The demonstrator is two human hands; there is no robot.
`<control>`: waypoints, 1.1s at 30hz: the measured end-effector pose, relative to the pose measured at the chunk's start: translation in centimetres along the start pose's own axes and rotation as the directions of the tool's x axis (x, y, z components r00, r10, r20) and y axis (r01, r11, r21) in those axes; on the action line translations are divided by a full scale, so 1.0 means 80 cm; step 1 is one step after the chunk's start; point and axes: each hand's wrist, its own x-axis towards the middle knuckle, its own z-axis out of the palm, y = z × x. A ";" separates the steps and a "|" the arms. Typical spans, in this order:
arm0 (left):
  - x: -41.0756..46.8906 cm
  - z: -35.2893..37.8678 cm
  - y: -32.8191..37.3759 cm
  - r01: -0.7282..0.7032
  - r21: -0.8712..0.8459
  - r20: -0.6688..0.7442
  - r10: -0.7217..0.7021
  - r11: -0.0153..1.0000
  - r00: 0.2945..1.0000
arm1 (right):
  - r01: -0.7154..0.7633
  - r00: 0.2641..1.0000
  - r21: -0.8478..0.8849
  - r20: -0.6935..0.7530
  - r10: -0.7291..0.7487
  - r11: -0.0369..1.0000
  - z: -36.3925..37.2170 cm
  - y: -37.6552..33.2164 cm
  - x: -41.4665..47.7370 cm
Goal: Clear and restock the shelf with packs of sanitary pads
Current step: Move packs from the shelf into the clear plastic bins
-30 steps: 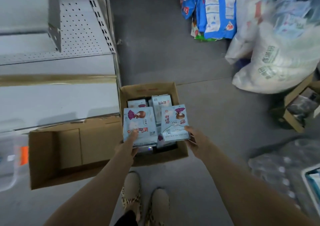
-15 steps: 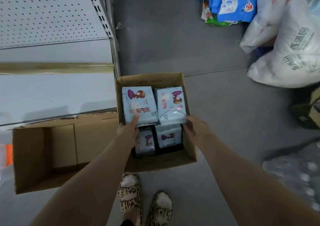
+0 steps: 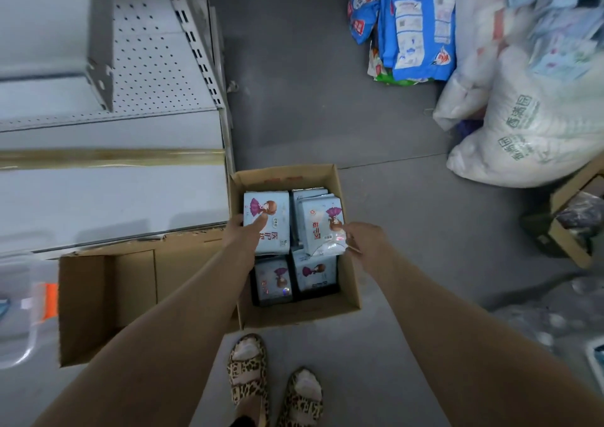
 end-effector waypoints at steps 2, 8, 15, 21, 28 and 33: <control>-0.034 -0.007 0.034 -0.094 0.056 -0.004 0.094 0.994 0.996 | 0.078 0.997 -0.105 0.021 -0.076 0.991 -0.007 -0.024 -0.038; -0.166 -0.036 0.147 -0.401 0.316 0.097 0.391 0.860 0.915 | 0.381 0.917 -0.427 0.063 -0.393 0.820 -0.024 -0.111 -0.187; -0.325 -0.103 0.264 -0.680 0.451 0.230 0.661 0.577 0.714 | 0.640 0.687 -0.679 0.295 -0.664 0.360 -0.049 -0.223 -0.395; -0.497 -0.180 0.350 -0.766 0.570 0.258 0.820 0.298 0.511 | 0.662 0.469 -0.749 0.396 -0.789 0.018 -0.080 -0.297 -0.576; -0.672 -0.286 0.407 -0.713 0.694 0.140 0.954 0.096 0.265 | 0.659 0.209 -0.708 0.497 -0.842 -0.254 -0.101 -0.362 -0.767; -0.743 -0.371 0.428 -0.590 0.798 0.004 0.977 0.127 0.215 | 0.687 0.033 -0.638 0.505 -0.862 -0.348 -0.081 -0.376 -0.866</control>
